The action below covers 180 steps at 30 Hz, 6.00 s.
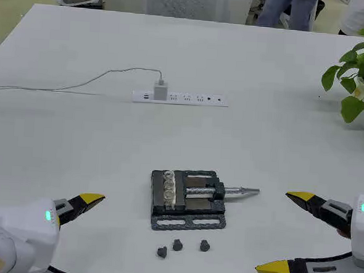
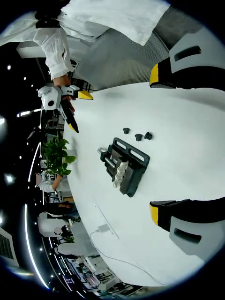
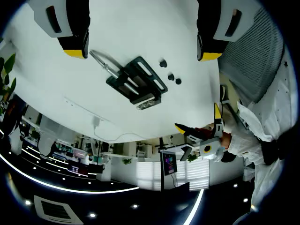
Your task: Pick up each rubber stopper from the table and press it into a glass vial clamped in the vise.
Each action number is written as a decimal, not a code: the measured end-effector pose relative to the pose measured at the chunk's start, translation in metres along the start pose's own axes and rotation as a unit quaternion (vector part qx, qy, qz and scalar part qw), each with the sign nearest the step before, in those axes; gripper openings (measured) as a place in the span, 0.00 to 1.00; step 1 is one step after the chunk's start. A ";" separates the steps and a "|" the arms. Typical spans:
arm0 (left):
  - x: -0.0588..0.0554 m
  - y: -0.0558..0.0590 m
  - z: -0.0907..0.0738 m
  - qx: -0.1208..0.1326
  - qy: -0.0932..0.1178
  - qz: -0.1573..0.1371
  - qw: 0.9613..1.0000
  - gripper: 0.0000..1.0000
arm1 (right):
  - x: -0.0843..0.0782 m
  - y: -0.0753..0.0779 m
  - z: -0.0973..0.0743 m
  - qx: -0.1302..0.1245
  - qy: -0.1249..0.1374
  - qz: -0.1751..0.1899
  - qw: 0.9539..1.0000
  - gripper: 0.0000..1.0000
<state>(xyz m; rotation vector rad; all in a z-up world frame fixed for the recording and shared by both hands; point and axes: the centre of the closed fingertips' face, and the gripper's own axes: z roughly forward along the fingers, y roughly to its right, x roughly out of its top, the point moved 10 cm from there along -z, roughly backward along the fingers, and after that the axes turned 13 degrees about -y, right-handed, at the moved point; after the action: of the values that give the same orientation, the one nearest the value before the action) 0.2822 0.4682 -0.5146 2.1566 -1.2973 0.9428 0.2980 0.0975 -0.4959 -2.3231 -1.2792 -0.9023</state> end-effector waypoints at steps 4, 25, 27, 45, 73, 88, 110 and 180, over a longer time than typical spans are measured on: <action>0.000 0.000 0.001 -0.002 -0.002 0.001 1.000 0.99 | 0.000 0.000 0.001 0.001 0.000 -0.001 1.000 0.95; -0.001 -0.001 0.001 -0.003 -0.002 0.003 1.000 0.99 | 0.002 0.000 0.000 0.002 0.000 -0.003 1.000 0.94; -0.001 -0.001 0.001 -0.003 -0.002 0.002 1.000 0.99 | 0.001 -0.001 0.000 0.003 -0.002 -0.004 1.000 0.94; -0.001 0.000 0.000 -0.005 -0.007 0.008 1.000 0.99 | 0.002 -0.001 0.000 0.003 -0.002 -0.008 1.000 0.93; 0.000 -0.004 0.006 -0.014 -0.016 0.020 1.000 0.93 | 0.005 -0.001 0.000 0.003 0.000 -0.007 1.000 0.91; 0.006 -0.007 0.014 -0.024 -0.028 0.034 0.999 0.79 | 0.004 -0.001 -0.002 0.001 0.001 -0.002 1.000 0.90; 0.012 -0.008 0.035 -0.053 -0.059 0.067 0.995 0.48 | 0.003 -0.003 -0.003 0.000 0.002 0.002 1.000 0.89; 0.009 0.000 0.105 -0.116 -0.141 0.168 0.969 0.04 | -0.001 0.000 -0.012 -0.016 0.004 0.023 1.000 0.86</action>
<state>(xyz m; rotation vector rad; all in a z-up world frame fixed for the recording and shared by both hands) 0.3190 0.3923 -0.5778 1.9741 -1.8548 0.5735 0.2931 0.0902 -0.4874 -2.3611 -1.2107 -0.9238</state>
